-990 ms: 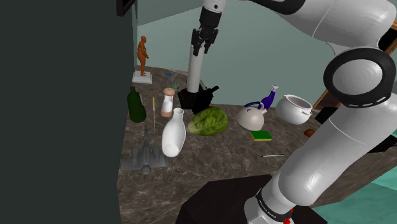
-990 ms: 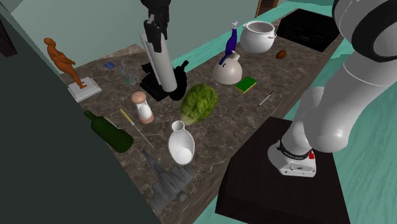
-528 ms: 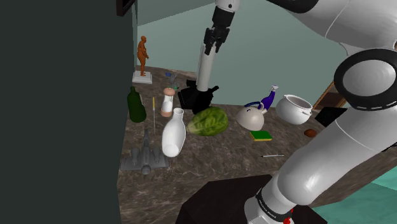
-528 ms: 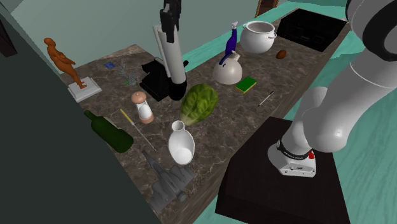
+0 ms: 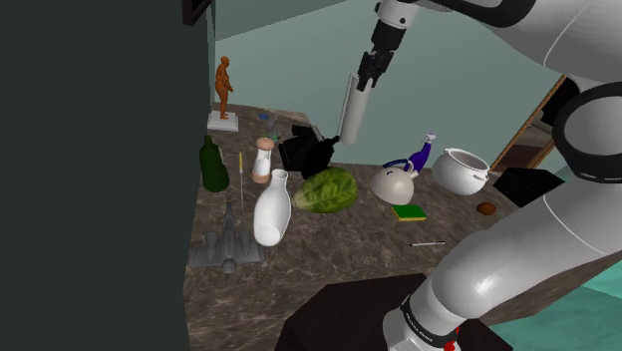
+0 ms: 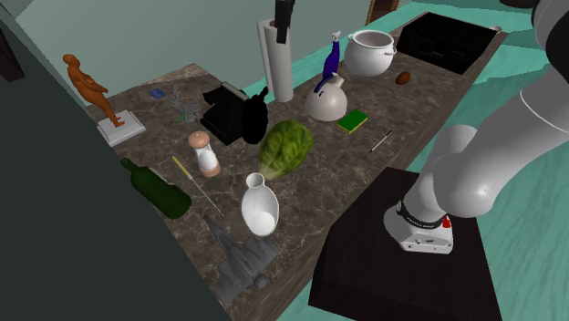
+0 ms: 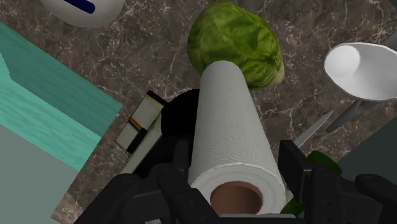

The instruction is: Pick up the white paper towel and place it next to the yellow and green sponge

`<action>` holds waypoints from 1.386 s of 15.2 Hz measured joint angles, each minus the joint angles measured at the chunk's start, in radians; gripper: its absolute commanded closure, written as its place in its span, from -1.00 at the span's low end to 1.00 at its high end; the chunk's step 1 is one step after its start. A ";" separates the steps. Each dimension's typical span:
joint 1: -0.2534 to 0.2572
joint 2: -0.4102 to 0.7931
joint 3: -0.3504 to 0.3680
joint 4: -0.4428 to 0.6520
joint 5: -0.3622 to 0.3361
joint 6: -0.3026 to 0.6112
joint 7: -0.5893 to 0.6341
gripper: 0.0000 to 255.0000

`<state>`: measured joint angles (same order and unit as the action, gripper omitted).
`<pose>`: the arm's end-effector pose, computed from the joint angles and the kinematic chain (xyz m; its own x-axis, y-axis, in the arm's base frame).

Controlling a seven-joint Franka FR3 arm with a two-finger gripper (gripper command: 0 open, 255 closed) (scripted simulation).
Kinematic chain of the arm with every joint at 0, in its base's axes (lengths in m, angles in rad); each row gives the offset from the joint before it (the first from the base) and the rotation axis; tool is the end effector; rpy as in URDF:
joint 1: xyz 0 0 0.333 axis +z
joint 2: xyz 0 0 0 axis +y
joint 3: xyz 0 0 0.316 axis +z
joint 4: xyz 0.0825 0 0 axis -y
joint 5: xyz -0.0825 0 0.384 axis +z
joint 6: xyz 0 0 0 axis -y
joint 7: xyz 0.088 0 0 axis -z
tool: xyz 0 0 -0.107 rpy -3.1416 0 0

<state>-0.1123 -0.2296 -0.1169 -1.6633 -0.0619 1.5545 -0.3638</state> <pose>0.4625 -0.1232 0.6972 0.9860 0.1340 0.0988 0.1269 -0.9891 0.0748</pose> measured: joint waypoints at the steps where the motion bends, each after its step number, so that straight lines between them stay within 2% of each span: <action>1: -0.006 -0.005 -0.011 -0.005 -0.001 0.001 -0.017 1.00; 5: -0.041 -0.049 -0.071 -0.050 -0.012 0.008 -0.110 1.00; 11: -0.090 -0.069 -0.165 -0.058 -0.024 0.004 -0.252 1.00; 19: -0.153 -0.054 -0.306 -0.033 -0.032 0.005 -0.455 1.00; 21: -0.168 -0.017 -0.352 0.016 -0.020 -0.007 -0.518 1.00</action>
<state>-0.2805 -0.2470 -0.4687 -1.6478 -0.0817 1.5476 -0.8815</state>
